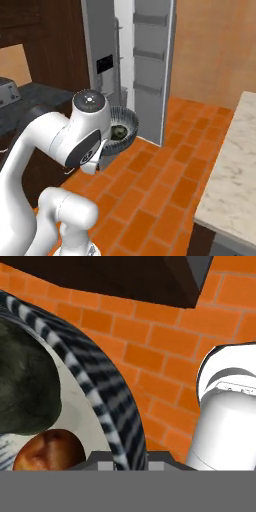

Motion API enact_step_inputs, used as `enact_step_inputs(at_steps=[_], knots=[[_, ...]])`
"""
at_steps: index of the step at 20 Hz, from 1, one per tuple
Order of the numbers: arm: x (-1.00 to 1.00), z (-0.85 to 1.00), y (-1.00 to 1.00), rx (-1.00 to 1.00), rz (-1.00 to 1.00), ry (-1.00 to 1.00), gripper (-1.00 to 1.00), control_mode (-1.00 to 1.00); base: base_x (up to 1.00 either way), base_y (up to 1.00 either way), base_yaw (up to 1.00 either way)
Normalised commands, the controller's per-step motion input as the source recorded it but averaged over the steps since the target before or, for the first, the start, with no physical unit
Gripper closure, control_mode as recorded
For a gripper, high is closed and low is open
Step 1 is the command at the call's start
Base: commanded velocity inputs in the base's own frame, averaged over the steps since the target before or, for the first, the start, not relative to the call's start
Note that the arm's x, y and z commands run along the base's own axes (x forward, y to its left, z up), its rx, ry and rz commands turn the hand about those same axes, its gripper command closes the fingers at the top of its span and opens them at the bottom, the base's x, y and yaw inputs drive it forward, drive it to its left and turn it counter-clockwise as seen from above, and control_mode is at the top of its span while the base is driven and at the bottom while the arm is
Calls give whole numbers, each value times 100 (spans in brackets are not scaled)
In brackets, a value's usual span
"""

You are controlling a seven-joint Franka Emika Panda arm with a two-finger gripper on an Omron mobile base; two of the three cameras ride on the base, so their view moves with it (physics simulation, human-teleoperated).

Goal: Pick the chicken drumstick and cucumber from their plates and place them in the bowl. Then put the bowl in the fridge.

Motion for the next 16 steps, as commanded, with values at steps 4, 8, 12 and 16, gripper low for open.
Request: enact_step_inputs(at_steps=[4,8,12,16], knots=[[0,0,0,0,0,0,100,100,100,100,-17],[0,0,0,0,0,0,100,100,100,53,-2],[0,0,0,0,0,0,100,100,100,-34,11],[0,0,0,0,0,0,100,100,100,-71,38]])
